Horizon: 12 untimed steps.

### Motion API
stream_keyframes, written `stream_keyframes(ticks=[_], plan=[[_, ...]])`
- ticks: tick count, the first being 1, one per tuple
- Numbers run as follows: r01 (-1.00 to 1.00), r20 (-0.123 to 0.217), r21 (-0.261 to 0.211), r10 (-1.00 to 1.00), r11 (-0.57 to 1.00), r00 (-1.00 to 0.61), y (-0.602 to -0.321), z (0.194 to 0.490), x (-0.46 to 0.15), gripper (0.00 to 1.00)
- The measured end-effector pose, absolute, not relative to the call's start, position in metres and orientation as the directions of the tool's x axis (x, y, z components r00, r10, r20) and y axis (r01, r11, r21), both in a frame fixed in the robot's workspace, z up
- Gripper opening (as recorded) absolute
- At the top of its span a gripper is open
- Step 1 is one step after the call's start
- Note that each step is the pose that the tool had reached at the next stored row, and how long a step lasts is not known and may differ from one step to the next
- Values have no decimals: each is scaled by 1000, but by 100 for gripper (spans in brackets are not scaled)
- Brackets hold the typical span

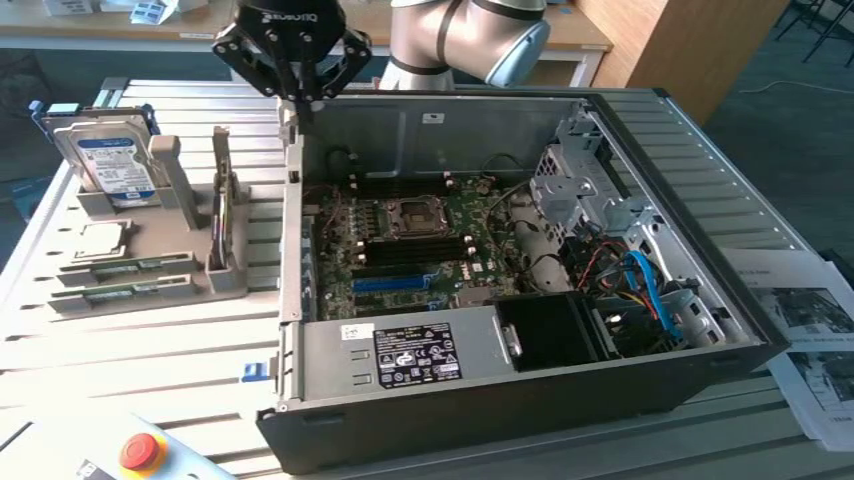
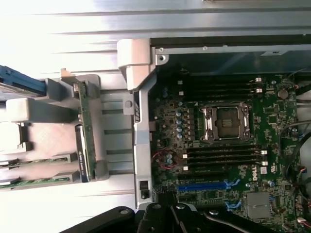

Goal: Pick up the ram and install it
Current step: 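Reach for the ram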

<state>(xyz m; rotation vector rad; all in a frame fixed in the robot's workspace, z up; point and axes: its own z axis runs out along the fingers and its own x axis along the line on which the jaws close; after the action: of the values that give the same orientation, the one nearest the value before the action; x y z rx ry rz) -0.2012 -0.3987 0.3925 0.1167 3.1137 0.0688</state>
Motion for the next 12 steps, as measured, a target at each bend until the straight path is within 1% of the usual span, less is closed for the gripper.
stream_keyframes(ticks=[12], plan=[[74, -23, 45, 75, 996, -997, -399, 392, -249, 10]])
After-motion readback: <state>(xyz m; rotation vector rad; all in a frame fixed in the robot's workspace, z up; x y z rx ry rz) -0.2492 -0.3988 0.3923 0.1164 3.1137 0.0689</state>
